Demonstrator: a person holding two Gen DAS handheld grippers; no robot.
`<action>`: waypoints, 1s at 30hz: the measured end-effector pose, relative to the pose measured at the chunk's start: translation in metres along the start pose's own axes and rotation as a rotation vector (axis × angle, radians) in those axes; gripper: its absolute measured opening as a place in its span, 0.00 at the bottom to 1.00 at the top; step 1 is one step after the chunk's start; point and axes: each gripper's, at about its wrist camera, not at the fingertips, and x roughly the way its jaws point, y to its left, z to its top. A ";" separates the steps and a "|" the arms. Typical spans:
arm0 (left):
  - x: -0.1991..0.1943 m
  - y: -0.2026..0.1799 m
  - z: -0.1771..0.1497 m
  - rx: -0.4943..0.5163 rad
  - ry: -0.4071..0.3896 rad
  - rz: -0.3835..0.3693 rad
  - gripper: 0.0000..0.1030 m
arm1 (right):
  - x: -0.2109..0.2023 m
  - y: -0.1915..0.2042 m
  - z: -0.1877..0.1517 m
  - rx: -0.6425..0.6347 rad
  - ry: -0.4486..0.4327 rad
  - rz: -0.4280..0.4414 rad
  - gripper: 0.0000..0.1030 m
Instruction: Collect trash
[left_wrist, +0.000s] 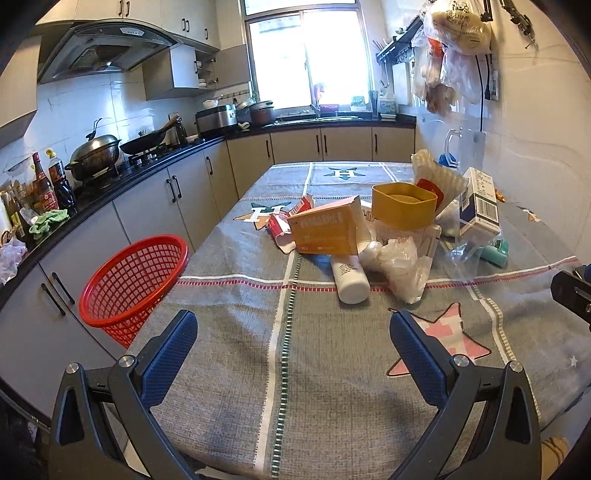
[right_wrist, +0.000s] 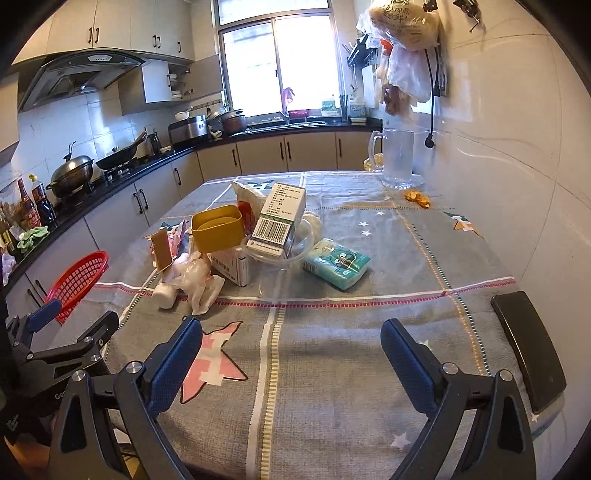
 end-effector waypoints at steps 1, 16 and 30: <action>0.000 0.000 0.000 0.001 0.001 -0.001 1.00 | 0.000 0.000 0.000 0.000 0.001 0.002 0.96; 0.006 -0.003 -0.004 0.016 0.014 -0.003 1.00 | 0.003 0.002 -0.002 0.002 0.012 0.023 0.96; 0.007 -0.003 -0.005 0.019 0.019 -0.002 1.00 | 0.006 0.004 -0.001 0.005 0.018 0.035 0.96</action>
